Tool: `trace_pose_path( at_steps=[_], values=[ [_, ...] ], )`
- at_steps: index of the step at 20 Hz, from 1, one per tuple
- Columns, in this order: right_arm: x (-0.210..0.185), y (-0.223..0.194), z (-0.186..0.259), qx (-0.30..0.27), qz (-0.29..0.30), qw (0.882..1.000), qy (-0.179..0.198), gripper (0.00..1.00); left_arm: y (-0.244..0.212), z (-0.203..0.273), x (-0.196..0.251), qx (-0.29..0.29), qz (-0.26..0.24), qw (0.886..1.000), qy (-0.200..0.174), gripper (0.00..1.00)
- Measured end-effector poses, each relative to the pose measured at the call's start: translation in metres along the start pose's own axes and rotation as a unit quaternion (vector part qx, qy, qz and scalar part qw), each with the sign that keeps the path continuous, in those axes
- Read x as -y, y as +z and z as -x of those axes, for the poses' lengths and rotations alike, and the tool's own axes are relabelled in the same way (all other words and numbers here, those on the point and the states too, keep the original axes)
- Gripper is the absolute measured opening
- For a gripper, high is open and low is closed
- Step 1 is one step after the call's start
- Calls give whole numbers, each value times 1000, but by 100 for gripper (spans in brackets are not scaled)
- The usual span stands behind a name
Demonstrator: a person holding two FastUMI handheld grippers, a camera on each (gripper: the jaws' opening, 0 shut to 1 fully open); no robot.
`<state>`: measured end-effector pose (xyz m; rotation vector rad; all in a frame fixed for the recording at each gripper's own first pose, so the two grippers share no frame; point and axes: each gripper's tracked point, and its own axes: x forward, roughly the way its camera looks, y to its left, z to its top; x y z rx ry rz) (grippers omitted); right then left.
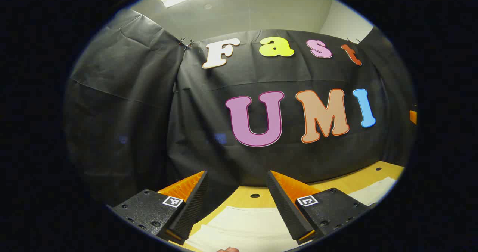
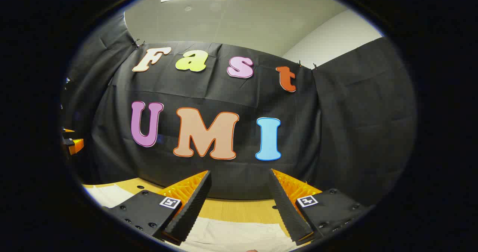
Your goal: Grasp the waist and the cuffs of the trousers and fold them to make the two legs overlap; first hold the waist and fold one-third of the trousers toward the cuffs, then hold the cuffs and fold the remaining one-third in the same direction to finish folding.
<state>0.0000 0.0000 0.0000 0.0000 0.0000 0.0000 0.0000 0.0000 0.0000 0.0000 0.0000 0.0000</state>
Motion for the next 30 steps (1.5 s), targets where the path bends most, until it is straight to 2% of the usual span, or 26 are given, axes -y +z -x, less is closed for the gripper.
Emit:
trace_pose_path(
  at_steps=[3, 13, 20, 26, 30],
  values=[
    [0, -1, -4, 0, 5, 1000, 2, 97, -2, -1, -1, -2, -5, 1000, 3, 96],
    [1, -12, -11, -6, 4, 1000, 3, 97, -8, -4, -2, -9, -18, 1000, 10, 94],
    [1, -14, -12, -7, 2, 1000, 6, 97, -13, -1, -3, -10, -35, 999, 3, 94],
    [-1, -18, -13, -9, -6, 1000, 7, 98, -31, 6, -16, -21, -82, 996, -9, 94],
    [-8, -24, -13, -14, -9, 1000, 16, 97, -64, 17, -27, -50, -163, 985, -35, 96]
  ],
)
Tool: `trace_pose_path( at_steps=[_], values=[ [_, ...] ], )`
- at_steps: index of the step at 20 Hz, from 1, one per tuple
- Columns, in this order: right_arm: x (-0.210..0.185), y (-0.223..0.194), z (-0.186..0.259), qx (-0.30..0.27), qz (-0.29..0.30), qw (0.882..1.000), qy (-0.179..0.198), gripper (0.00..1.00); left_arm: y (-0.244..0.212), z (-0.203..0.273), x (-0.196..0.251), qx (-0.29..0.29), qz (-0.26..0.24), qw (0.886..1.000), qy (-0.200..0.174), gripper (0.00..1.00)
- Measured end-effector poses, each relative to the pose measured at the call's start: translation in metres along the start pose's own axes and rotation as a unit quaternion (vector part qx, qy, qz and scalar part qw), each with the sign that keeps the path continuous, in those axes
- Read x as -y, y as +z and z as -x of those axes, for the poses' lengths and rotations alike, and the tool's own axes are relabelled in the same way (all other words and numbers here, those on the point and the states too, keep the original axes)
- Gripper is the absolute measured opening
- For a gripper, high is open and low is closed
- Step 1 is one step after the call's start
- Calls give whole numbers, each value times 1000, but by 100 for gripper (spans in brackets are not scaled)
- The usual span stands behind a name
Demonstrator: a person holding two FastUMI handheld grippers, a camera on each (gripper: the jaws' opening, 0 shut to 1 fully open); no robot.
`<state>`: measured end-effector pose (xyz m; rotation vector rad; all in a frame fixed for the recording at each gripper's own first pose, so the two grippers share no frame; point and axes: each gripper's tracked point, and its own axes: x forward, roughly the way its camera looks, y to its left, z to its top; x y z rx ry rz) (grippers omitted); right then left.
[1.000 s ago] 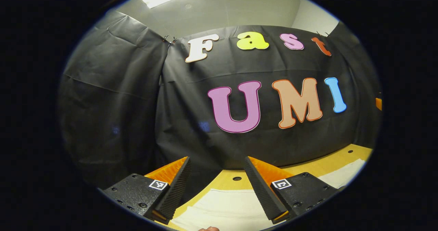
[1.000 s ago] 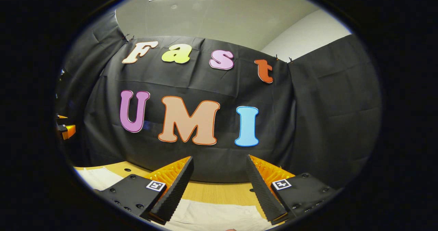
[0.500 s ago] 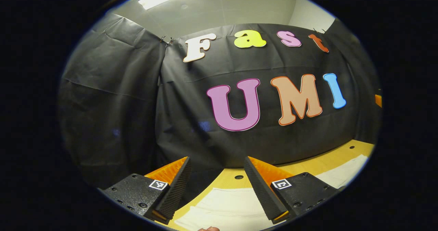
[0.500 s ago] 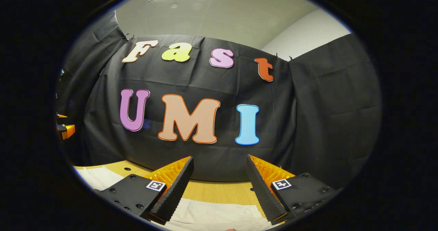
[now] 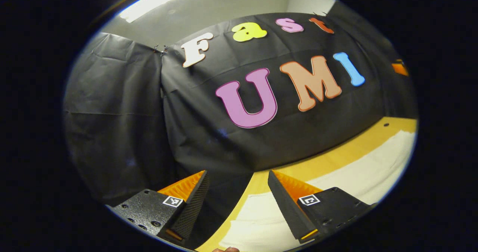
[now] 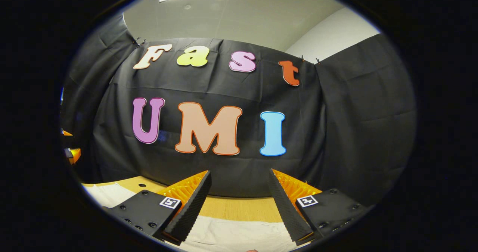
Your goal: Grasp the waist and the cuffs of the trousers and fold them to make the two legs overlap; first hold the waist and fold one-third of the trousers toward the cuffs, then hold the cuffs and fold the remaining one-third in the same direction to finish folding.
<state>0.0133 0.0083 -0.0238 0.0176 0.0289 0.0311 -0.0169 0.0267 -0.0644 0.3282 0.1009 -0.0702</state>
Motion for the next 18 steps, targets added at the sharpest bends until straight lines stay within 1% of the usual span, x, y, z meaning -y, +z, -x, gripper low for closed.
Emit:
trace_pose_path(
  at_steps=[3, 4, 7, 11, 15, 18],
  values=[
    [-4, -5, 1, -4, 1, 1000, 5, 97, -32, 10, 7, -31, -47, 998, -28, 96],
    [-5, -4, 1, -4, 1, 1000, 7, 97, -40, 7, 9, -43, -63, 996, -38, 96],
    [-9, -10, 0, -10, 1, 1000, 13, 97, -77, 25, 22, -67, -122, 987, -75, 96],
    [-9, -17, 3, -18, 4, 1000, 15, 97, -122, 44, 38, -91, -209, 965, -130, 96],
    [-7, -23, 4, -25, 7, 1000, 16, 97, -166, 62, 42, -128, -255, 944, -164, 96],
    [-5, -28, 5, -32, 10, 999, 15, 97, -194, 70, 42, -156, -293, 923, -194, 96]
  ],
)
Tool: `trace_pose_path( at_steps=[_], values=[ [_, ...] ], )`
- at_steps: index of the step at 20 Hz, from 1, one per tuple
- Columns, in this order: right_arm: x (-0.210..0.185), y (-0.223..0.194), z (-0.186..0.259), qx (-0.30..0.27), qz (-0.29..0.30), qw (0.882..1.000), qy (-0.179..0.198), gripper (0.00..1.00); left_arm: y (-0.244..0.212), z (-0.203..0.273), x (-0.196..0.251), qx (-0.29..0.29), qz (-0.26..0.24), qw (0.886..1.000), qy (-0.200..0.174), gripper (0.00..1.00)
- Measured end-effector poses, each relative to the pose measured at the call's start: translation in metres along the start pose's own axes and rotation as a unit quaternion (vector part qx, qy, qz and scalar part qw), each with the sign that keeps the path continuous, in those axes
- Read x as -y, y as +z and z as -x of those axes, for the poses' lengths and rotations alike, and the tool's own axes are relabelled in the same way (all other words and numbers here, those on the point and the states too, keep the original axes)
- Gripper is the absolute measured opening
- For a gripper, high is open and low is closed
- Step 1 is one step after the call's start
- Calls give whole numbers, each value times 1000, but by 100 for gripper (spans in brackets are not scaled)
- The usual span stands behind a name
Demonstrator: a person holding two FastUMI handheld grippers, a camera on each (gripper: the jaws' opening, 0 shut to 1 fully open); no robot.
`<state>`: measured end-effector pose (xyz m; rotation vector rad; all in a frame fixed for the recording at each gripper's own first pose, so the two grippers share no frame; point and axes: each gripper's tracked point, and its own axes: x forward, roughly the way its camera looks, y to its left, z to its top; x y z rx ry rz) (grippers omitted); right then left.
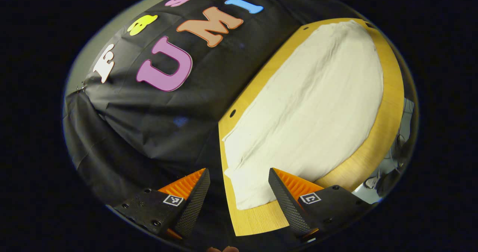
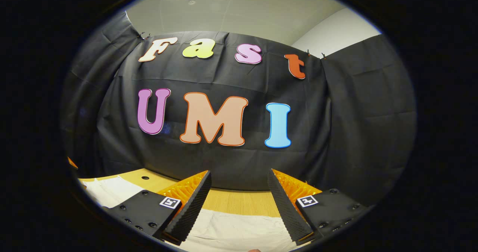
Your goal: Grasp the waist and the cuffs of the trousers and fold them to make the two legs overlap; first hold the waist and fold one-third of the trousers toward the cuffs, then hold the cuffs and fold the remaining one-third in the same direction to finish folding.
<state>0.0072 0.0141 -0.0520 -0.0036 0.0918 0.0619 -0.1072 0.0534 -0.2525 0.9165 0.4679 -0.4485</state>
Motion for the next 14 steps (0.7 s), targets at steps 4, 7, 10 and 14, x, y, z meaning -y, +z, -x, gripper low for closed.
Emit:
trace_pose_path(
  at_steps=[4, 7, 10, 14],
  values=[
    [1, -7, 1, -8, 4, 1000, 0, 97, -20, 3, 17, -17, -71, 996, -50, 97],
    [5, -11, 2, -13, 2, 1000, -3, 97, -27, 3, 32, -21, -114, 989, -91, 97],
    [11, -13, 3, -13, 5, 1000, -8, 97, -38, 1, 48, -33, -138, 982, -124, 97],
    [25, -18, 6, -20, 8, 1000, -21, 97, -47, -7, 59, -39, -163, 975, -146, 97]
  ],
)
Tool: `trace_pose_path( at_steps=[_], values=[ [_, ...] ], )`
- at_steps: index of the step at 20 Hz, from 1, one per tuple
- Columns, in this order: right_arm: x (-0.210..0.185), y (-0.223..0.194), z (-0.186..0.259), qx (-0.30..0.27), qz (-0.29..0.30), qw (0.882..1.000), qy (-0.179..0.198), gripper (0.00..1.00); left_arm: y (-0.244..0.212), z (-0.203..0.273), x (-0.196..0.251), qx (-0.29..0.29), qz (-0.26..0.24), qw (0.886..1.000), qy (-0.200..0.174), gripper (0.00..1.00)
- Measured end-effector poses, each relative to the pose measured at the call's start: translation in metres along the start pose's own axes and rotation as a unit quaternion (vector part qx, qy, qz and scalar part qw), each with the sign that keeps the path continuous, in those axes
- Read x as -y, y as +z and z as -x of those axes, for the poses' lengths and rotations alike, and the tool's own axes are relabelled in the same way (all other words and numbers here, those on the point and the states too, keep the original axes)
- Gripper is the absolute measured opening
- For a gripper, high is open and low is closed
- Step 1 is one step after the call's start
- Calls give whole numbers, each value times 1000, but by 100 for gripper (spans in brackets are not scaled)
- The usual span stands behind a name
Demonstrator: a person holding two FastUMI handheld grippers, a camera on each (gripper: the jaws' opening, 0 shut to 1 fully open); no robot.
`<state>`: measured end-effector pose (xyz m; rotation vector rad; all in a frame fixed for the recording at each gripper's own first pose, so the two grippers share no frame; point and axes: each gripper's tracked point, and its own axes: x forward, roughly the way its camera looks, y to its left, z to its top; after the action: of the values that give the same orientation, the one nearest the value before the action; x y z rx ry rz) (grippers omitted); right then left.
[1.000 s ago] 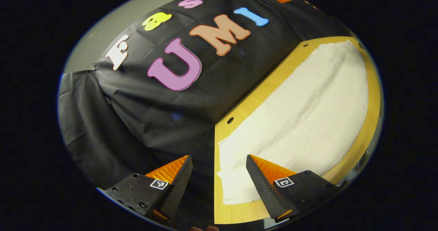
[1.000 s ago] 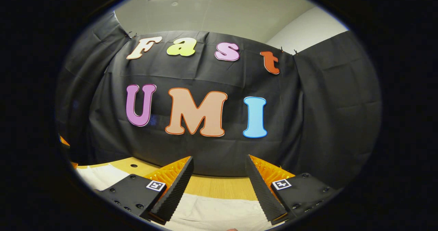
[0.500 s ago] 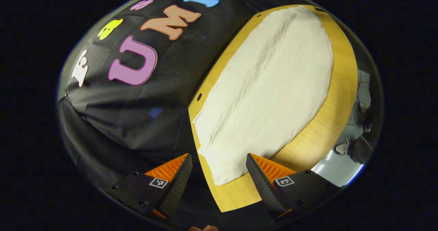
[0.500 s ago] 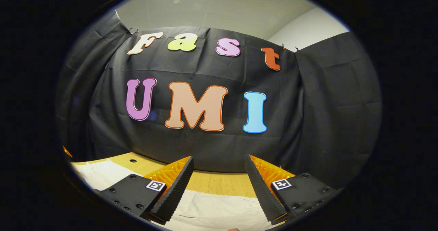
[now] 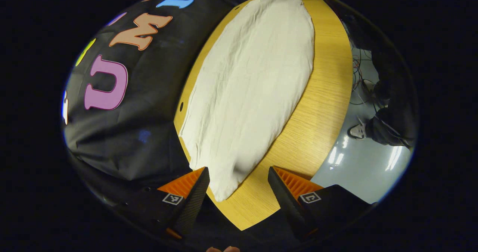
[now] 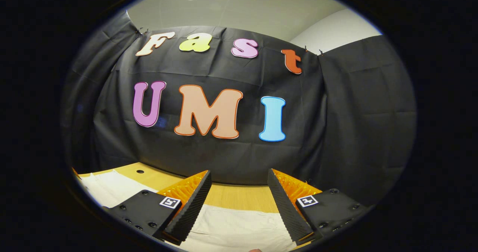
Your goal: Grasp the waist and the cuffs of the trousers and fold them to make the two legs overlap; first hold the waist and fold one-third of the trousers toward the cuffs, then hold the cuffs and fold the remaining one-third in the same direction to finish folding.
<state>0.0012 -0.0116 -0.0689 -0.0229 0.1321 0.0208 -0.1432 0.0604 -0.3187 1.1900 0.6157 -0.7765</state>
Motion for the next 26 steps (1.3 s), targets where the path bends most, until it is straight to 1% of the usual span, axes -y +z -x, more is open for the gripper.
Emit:
trace_pose_path(
  at_steps=[2, 4, 9, 12, 13, 15, 16, 18, 19, 20, 21, 22, 24, 26],
  values=[
    [7, -2, 2, -2, -1, 1000, -8, 97, 1, -3, 4, -2, -6, 1000, -12, 96],
    [14, -3, 3, -3, 0, 1000, -16, 97, 5, -10, 0, 2, -21, 1000, -11, 91],
    [19, -9, 6, -10, 5, 1000, -23, 97, 14, -24, -6, 10, -78, 997, -4, 87],
    [19, -14, 9, -16, 9, 1000, -23, 97, 14, -27, -9, 6, -81, 997, 2, 87],
    [21, -16, 9, -19, 12, 999, -24, 97, 13, -28, -6, 4, -80, 997, -5, 86],
    [22, -18, 11, -23, 15, 999, -25, 97, 10, -31, 1, 0, -88, 996, -20, 71],
    [25, -18, 11, -22, 16, 999, -25, 97, 10, -32, 6, -3, -93, 995, -26, 56],
    [28, -17, 11, -23, 22, 999, -27, 97, 11, -30, 10, -8, -102, 994, -28, 33],
    [29, -19, 11, -25, 26, 999, -28, 97, 10, -30, 12, -11, -96, 995, -33, 29],
    [31, -21, 12, -28, 31, 999, -28, 97, 9, -30, 16, -15, -88, 995, -39, 20],
    [34, -25, 12, -31, 36, 998, -28, 97, 7, -31, 17, -20, -84, 995, -40, 13],
    [37, -28, 14, -34, 43, 998, -28, 97, 9, -32, 16, -20, -88, 995, -37, 3],
    [42, -36, 14, -41, 64, 997, -24, 97, 8, -30, 16, -23, -93, 995, -31, 3],
    [47, -45, 16, -49, 99, 994, -13, 97, 9, -31, 16, -25, -87, 996, -29, 0]
  ],
)
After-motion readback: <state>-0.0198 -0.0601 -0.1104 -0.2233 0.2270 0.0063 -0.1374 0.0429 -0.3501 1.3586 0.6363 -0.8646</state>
